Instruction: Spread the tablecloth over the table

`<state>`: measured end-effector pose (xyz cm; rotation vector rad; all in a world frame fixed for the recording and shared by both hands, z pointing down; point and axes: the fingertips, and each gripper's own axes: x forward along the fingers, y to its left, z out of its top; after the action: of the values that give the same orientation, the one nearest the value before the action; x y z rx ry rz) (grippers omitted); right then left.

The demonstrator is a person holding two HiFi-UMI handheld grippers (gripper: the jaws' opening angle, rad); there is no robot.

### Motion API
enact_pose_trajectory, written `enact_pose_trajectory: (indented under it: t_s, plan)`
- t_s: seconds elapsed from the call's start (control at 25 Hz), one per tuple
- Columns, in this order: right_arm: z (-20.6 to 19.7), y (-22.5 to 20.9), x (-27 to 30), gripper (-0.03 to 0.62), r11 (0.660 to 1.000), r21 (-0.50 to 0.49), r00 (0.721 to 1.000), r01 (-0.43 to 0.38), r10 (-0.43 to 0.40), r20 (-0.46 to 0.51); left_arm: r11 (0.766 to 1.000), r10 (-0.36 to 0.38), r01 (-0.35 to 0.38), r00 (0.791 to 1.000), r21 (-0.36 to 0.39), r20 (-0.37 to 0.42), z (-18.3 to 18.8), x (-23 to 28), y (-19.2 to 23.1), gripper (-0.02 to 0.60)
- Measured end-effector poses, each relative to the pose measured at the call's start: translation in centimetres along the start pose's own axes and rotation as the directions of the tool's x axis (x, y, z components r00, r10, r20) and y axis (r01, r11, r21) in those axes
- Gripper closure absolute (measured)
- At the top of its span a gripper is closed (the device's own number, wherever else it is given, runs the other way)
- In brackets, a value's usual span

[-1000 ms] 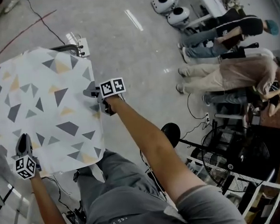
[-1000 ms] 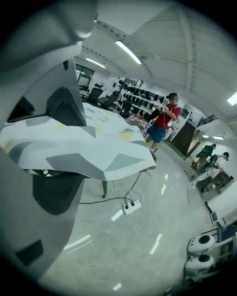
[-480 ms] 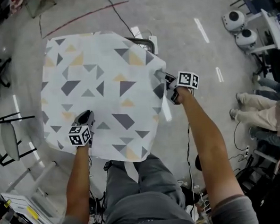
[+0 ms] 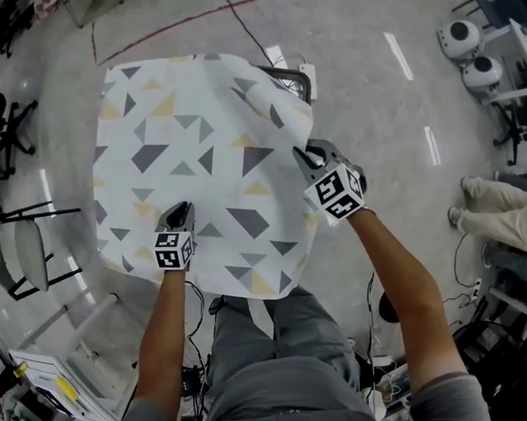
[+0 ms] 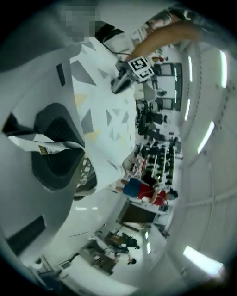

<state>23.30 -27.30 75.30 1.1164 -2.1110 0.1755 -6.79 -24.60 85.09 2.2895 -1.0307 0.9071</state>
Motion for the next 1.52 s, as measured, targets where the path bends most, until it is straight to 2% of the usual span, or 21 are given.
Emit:
enact_pose_trajectory:
  t_s: [0.04, 0.08, 0.16, 0.24, 0.28, 0.36, 0.44, 0.56, 0.64, 0.68, 0.76, 0.88, 1.04, 1.2, 1.36, 1.52]
  plan:
    - [0.0, 1.4, 0.2, 0.566, 0.998, -0.062, 1.000, -0.017, 0.017, -0.008, 1.000, 0.002, -0.002, 1.000, 0.001, 0.000, 0.0, 0.0, 0.0, 0.531]
    - [-0.5, 2.1, 0.6, 0.559, 0.996, -0.082, 1.000, -0.023, 0.021, -0.020, 1.000, 0.003, -0.003, 1.000, 0.000, -0.001, 0.0, -0.1, 0.0, 0.531]
    - [-2.0, 1.3, 1.3, 0.560, 0.999, -0.047, 0.999, 0.017, -0.020, -0.048, 1.000, 0.003, -0.003, 1.000, -0.004, -0.005, 0.1, -0.2, 0.1, 0.531]
    - [-3.8, -1.6, 1.7, 0.581, 0.992, 0.075, 0.992, 0.102, -0.095, -0.083, 1.000, 0.002, -0.002, 1.000, -0.004, -0.003, 0.2, -0.1, 0.0, 0.531]
    - [-4.7, -3.3, 1.9, 0.579, 0.978, 0.157, 0.987, 0.139, -0.124, -0.105, 1.000, 0.003, -0.003, 1.000, -0.002, -0.002, 0.2, 0.0, 0.0, 0.531]
    - [-6.6, -6.0, 2.8, 0.564, 0.927, 0.333, 0.979, 0.175, -0.129, -0.156, 1.000, 0.006, -0.006, 1.000, 0.003, 0.001, 0.2, -0.1, 0.0, 0.531]
    - [-8.5, -7.6, 4.1, 0.553, 0.842, 0.511, 0.976, 0.174, -0.079, -0.201, 1.000, 0.009, -0.010, 1.000, 0.006, 0.003, 0.1, -0.1, 0.0, 0.531]
    - [-10.6, -8.6, 5.9, 0.535, 0.653, 0.741, 0.974, 0.157, 0.021, -0.225, 1.000, 0.013, -0.013, 1.000, 0.005, 0.001, 0.0, -0.1, 0.0, 0.532]
    - [-11.4, -8.8, 6.7, 0.526, 0.533, 0.836, 0.975, 0.134, 0.080, -0.207, 1.000, 0.020, -0.020, 1.000, 0.002, 0.002, 0.1, 0.0, 0.2, 0.539]
    - [-11.5, -8.9, 7.0, 0.526, 0.485, 0.866, 0.976, 0.120, 0.103, -0.192, 1.000, 0.024, -0.024, 1.000, -0.001, 0.002, 0.2, 0.0, 0.3, 0.547]
    - [-11.6, -9.1, 7.0, 0.523, 0.422, 0.901, 0.980, 0.096, 0.120, -0.160, 1.000, 0.028, -0.029, 1.000, -0.006, -0.003, 0.2, 0.0, 0.5, 0.558]
    - [-11.4, -9.7, 6.5, 0.540, 0.384, 0.921, 0.987, 0.070, 0.110, -0.120, 1.000, 0.027, -0.027, 1.000, -0.004, -0.008, 0.2, 0.2, 0.5, 0.568]
    - [-11.5, -9.5, 6.5, 0.540, 0.336, 0.941, 0.982, 0.043, 0.158, -0.101, 1.000, 0.028, -0.028, 1.000, 0.004, -0.008, 0.2, 0.2, 0.8, 0.574]
    - [-11.6, -9.5, 6.4, 0.540, 0.315, 0.948, 0.981, 0.036, 0.170, -0.094, 1.000, 0.017, -0.017, 1.000, -0.005, -0.010, 0.1, 0.2, 0.7, 0.575]
    - [-11.6, -9.7, 6.2, 0.523, 0.327, 0.943, 0.987, 0.051, 0.131, -0.099, 1.000, 0.021, -0.021, 1.000, 0.011, -0.008, 0.2, 0.1, 0.7, 0.575]
    - [-12.2, -10.2, 4.7, 0.488, 0.379, 0.915, 0.986, 0.141, 0.026, -0.162, 1.000, 0.009, -0.009, 1.000, -0.024, -0.013, 0.0, -0.1, 0.7, 0.574]
